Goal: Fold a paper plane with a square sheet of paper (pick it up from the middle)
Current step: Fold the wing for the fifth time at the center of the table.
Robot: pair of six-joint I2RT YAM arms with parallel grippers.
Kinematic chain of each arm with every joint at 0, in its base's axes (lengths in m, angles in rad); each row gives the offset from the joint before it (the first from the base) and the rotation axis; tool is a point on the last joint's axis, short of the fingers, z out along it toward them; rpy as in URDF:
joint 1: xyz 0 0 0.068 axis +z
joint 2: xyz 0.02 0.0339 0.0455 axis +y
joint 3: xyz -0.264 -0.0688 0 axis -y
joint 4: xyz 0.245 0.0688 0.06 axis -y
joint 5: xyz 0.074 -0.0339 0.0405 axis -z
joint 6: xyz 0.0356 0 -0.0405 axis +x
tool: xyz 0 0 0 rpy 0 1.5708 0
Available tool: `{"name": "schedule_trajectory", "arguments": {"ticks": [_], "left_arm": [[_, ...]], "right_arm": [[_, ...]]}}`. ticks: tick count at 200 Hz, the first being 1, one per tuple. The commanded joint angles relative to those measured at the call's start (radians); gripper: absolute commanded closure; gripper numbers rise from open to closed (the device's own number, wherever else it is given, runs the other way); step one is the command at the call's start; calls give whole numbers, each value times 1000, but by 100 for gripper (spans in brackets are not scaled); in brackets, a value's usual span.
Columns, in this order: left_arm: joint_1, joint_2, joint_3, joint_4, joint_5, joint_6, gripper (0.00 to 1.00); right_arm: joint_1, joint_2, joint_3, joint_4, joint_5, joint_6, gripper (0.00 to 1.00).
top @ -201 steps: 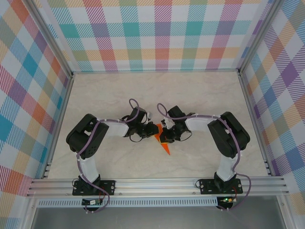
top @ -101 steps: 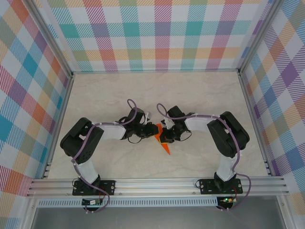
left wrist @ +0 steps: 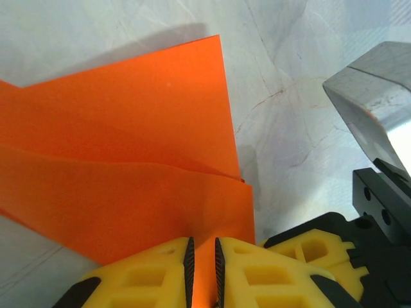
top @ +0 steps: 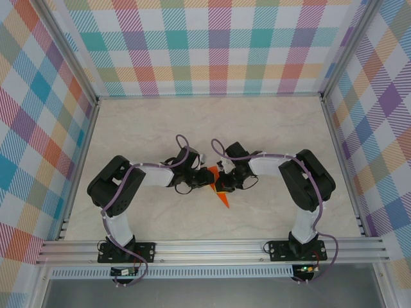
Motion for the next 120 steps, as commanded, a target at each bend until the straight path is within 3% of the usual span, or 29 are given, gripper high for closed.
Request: {"name": "schedule_trajectory", "arguments": {"ticks": [1, 49, 120], "left_arm": [[-8, -2, 21, -114, -160, 71, 82], [33, 3, 43, -166, -220, 159, 82], [208, 0, 39, -161, -210, 187, 82]], "right_arm": [[-5, 44, -38, -91, 105, -40, 96], [-5, 37, -72, -108, 113, -67, 97], [-5, 32, -90, -92, 102, -58, 97]]}}
